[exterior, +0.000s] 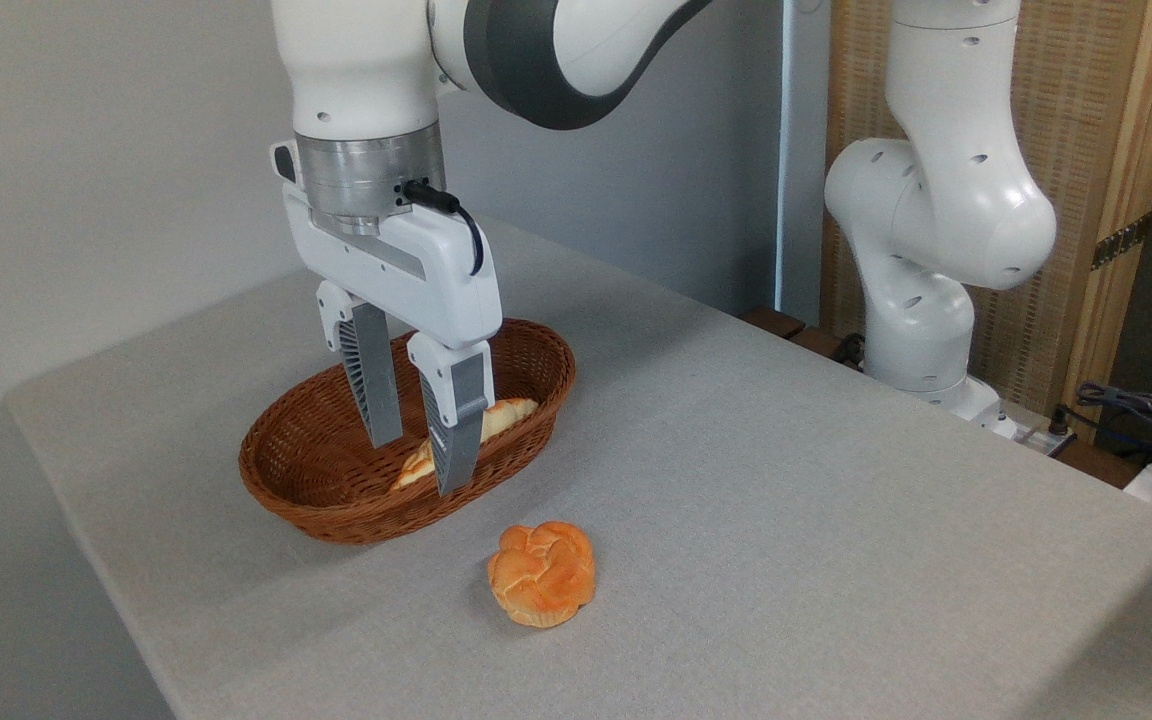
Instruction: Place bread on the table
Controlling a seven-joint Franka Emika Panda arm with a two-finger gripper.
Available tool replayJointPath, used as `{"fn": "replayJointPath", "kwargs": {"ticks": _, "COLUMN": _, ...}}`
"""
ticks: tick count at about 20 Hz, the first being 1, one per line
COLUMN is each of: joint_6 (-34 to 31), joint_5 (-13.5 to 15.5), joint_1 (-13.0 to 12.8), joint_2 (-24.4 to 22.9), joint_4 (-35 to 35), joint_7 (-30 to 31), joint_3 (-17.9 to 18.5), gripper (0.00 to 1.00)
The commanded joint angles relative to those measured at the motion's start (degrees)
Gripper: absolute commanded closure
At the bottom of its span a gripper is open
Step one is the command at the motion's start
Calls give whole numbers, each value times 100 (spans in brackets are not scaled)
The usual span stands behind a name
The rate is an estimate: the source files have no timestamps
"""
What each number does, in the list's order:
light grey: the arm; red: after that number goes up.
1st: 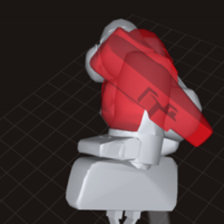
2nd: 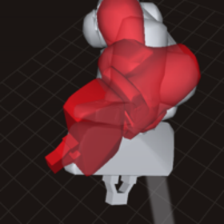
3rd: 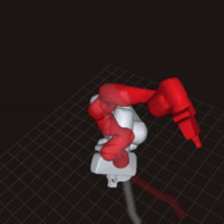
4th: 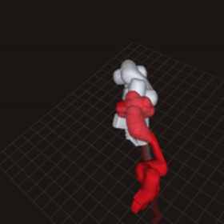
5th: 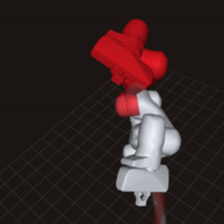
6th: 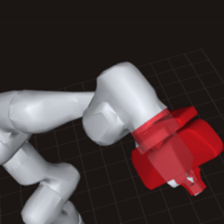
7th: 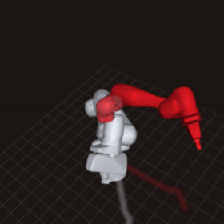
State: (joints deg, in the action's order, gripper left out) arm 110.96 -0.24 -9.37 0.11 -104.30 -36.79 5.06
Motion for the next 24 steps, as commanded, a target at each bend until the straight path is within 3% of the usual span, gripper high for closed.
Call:
{"fn": "replayJointPath", "kwargs": {"ticks": 1, "joint_6": 22, "joint_5": 294, "joint_1": -12, "joint_2": -46, "joint_4": 59, "joint_7": 50, "joint_3": 178, "gripper": 0}}
{"fn": "replayJointPath", "kwargs": {"ticks": 24, "joint_6": -92, "joint_5": 297, "joint_1": -12, "joint_2": 68, "joint_4": 332, "joint_7": 119, "joint_3": 171, "gripper": 0}}
